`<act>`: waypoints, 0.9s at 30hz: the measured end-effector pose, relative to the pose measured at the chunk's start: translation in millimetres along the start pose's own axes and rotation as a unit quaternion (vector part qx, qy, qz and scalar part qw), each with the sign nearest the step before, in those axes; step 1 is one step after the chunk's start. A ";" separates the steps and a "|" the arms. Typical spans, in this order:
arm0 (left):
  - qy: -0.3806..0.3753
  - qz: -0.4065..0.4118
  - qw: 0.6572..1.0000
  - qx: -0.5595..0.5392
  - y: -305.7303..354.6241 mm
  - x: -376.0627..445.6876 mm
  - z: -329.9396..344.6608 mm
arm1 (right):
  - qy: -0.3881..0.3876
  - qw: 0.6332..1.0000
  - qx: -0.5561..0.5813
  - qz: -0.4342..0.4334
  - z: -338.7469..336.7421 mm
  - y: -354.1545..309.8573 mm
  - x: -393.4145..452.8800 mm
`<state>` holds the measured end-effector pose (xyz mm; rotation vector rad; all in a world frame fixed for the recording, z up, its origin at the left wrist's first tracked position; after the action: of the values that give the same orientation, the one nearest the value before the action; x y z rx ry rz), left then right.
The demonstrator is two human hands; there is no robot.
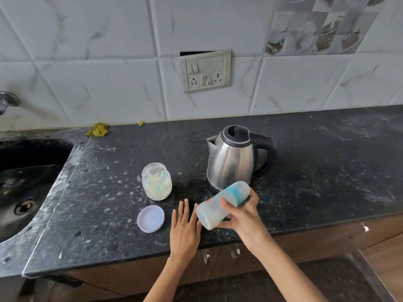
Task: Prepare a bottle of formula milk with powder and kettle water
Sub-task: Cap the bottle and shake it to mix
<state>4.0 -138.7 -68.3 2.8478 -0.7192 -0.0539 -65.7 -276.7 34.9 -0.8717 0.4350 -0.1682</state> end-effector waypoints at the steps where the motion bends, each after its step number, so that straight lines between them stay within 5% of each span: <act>1: 0.004 -0.002 1.000 0.006 1.2 -0.7 -0.7 | 0.020 0.999 0.022 -0.015 -7.5 -8.8 1.7; 4: 0.012 -0.012 1.000 0.013 1.7 -1.0 0.2 | 0.100 0.989 0.091 -0.052 -33.2 -27.3 6.4; 9: 0.022 -0.001 0.999 0.023 2.3 -3.4 0.1 | 0.034 0.999 -0.016 -0.021 -13.3 -8.0 -11.3; 13: 0.029 -0.013 0.999 0.007 0.4 -2.6 2.8 | 0.110 0.988 0.063 -0.086 -37.5 -29.8 -2.1; 17: 0.038 0.023 0.998 0.032 1.0 -2.3 4.1 | 0.011 0.998 -0.057 -0.016 -3.6 4.8 -19.8; 22: 0.044 -0.010 0.999 0.010 0.3 -1.8 3.3 | 0.133 0.984 0.061 -0.103 -43.4 -48.6 1.6; 27: 0.053 0.019 0.998 0.035 -0.2 -2.7 3.1 | 0.029 0.997 -0.065 -0.020 -11.5 2.0 -17.8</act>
<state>1.4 -137.8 -71.4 2.8753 -0.7670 0.1285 -86.8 -277.8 32.3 -1.0052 0.4881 -0.2038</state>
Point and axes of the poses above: each hand's wrist, its own x-axis towards the middle knuckle, its own z-axis out of the palm, y = z × x, the point moved 8 cm from there along x, towards the middle knuckle, and after that the axes turned 6 degrees about x, right-handed, at the moved point
